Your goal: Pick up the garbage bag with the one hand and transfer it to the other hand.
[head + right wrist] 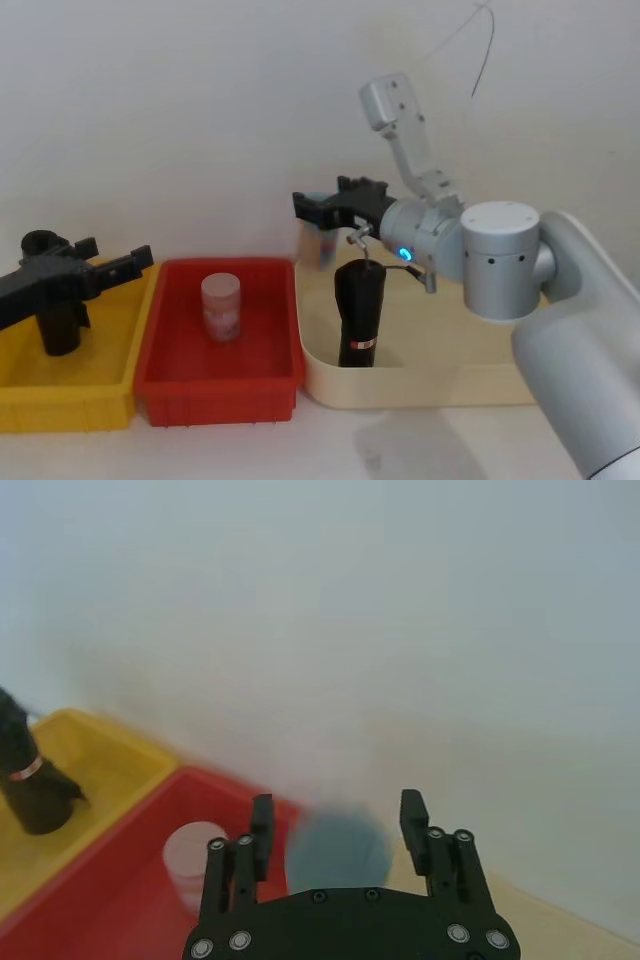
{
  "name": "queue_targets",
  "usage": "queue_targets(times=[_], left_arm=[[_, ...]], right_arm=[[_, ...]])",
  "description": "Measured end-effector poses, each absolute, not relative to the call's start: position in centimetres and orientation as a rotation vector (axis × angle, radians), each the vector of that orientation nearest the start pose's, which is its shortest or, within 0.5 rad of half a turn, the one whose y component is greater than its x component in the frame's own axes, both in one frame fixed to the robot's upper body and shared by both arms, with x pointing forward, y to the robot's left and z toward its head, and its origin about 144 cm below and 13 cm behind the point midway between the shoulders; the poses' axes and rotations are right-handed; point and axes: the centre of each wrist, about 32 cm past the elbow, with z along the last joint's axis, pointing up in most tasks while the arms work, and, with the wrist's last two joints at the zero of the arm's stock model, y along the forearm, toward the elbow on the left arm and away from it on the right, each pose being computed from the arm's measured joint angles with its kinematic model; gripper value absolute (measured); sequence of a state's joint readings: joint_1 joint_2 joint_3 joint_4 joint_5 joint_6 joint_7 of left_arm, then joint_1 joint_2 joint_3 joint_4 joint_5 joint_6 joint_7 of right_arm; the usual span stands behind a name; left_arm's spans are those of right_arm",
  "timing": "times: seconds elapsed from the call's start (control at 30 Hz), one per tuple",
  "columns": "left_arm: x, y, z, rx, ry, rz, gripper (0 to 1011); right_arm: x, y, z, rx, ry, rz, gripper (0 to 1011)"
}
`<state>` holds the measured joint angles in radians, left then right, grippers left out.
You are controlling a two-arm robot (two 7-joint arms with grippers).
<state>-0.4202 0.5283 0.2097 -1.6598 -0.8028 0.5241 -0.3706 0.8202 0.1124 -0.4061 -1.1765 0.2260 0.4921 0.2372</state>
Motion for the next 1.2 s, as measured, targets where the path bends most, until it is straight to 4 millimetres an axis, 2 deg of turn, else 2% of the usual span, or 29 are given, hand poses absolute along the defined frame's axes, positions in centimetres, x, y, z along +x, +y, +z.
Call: queue_targets(times=[0.1, 0.17, 0.33, 0.73, 0.93, 1.2], left_arm=[[53.4, 30.4, 132.2, -0.034, 0.226, 0.870, 1001], [53.4, 30.4, 132.2, -0.034, 0.226, 0.870, 1001], [53.4, 30.4, 132.2, -0.034, 0.226, 0.870, 1000], [53.4, 30.4, 132.2, -0.034, 0.226, 0.870, 1001], [53.4, 30.4, 132.2, -0.034, 0.226, 0.870, 1001], [53.4, 30.4, 132.2, -0.034, 0.226, 0.870, 1001]], right_arm=[[63.6, -16.1, 134.6, -0.222, -0.016, -1.060, 815], [63.4, -16.6, 134.7, -0.218, -0.021, -1.070, 902], [63.1, -17.2, 134.7, -0.215, -0.022, -1.077, 1000], [60.4, -17.0, 133.5, -0.193, -0.005, -1.017, 1004], [58.0, -15.6, 132.3, -0.169, 0.019, -0.951, 1004], [56.0, -14.3, 131.4, -0.146, 0.035, -0.897, 1004]])
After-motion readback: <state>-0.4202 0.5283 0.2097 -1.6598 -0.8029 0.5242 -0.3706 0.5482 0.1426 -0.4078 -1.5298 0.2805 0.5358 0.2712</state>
